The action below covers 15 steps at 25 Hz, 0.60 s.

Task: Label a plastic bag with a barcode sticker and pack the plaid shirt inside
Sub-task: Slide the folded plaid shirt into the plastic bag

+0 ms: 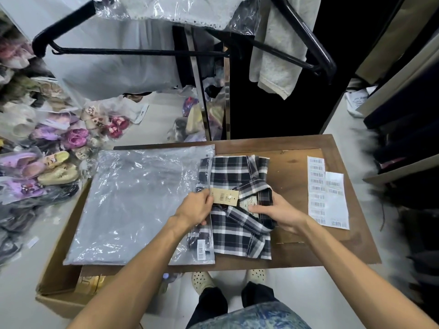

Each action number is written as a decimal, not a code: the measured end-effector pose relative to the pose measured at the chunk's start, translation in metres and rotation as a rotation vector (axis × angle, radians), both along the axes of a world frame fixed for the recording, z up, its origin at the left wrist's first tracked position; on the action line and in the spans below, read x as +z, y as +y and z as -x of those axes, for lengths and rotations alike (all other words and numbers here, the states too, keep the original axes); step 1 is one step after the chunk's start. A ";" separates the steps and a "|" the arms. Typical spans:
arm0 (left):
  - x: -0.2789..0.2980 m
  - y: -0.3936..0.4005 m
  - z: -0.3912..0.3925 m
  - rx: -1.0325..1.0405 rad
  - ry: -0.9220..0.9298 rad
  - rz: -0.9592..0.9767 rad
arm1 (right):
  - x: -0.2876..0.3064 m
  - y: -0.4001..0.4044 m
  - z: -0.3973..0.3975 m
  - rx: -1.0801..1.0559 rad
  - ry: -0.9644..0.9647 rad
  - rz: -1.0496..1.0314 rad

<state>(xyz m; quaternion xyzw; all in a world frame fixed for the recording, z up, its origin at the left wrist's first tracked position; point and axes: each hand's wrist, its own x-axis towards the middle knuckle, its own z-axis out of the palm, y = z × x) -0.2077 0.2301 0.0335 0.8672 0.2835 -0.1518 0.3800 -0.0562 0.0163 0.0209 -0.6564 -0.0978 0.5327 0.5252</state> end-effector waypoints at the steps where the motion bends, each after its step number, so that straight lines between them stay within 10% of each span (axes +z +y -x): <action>1: 0.000 0.001 -0.001 -0.049 0.007 -0.046 | -0.002 0.002 0.003 -0.027 -0.018 0.014; 15: -0.012 -0.008 -0.001 -0.242 -0.002 -0.181 | -0.022 0.061 0.031 -0.330 -0.095 0.068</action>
